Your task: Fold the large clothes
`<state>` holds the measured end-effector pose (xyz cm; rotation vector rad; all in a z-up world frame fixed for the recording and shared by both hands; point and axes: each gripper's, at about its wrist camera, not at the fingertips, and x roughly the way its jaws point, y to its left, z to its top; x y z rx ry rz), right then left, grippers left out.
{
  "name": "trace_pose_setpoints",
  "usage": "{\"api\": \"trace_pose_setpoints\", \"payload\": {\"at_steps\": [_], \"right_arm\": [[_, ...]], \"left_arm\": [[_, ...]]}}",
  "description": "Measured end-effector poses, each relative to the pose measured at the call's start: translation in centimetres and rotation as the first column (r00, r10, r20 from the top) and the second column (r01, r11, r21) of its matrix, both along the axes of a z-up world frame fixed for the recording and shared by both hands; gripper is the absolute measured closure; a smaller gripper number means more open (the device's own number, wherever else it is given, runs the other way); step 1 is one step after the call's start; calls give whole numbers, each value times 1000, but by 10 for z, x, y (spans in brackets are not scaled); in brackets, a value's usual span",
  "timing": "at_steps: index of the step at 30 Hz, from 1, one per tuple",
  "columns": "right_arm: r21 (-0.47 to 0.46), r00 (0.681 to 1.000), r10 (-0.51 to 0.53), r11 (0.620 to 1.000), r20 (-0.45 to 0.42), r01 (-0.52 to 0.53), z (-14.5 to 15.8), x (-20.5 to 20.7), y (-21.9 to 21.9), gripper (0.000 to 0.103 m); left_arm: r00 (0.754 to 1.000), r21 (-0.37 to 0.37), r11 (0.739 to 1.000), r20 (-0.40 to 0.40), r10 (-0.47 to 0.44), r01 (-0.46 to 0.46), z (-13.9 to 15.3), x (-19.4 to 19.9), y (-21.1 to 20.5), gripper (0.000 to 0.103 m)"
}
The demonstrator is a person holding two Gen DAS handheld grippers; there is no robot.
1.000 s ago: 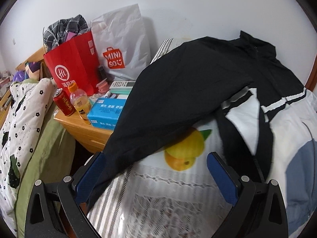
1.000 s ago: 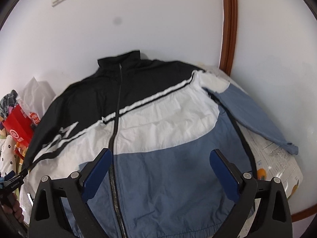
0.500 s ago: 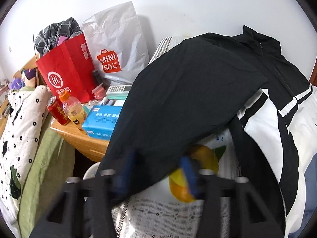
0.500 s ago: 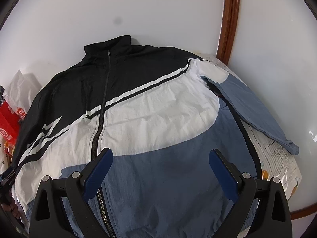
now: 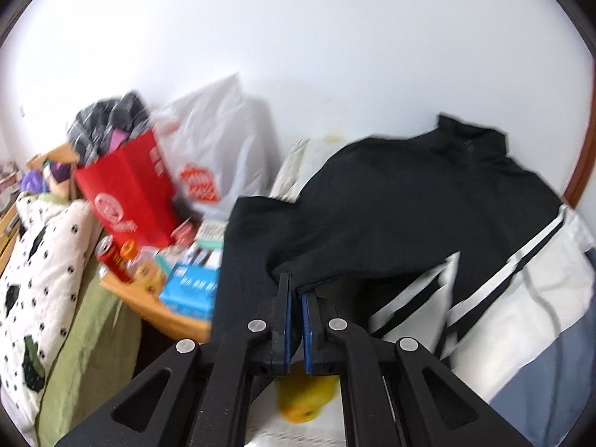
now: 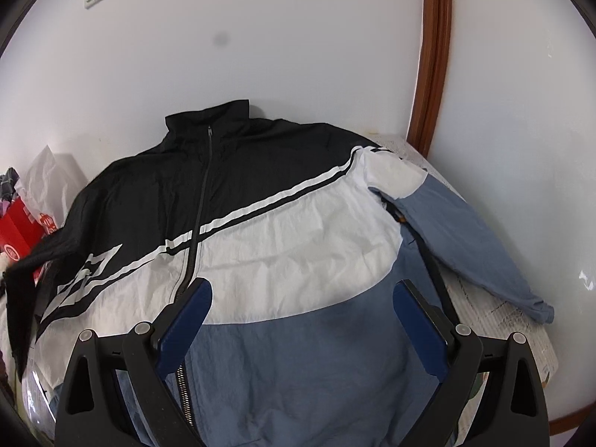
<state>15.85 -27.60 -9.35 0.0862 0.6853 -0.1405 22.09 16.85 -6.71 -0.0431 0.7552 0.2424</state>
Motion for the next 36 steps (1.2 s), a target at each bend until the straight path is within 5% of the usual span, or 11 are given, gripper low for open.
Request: {"api": "trace_pose_setpoints", "payload": {"at_steps": [11,26,36], "right_arm": [[3,999,-3,1000,35,3,-4,-15,-44,6],[-58,1000,10,998,-11,-11,-40,-5,-92,7],[-31,998,49,998,-45,-51,-52,7,-84,25]], "left_arm": [[983,22,986,78,-164,163,43,48,-103,98],[954,-1,954,-31,-300,300,-6,101,-213,98],[948,-29,950,-73,-311,310,-10,109,-224,94]]}}
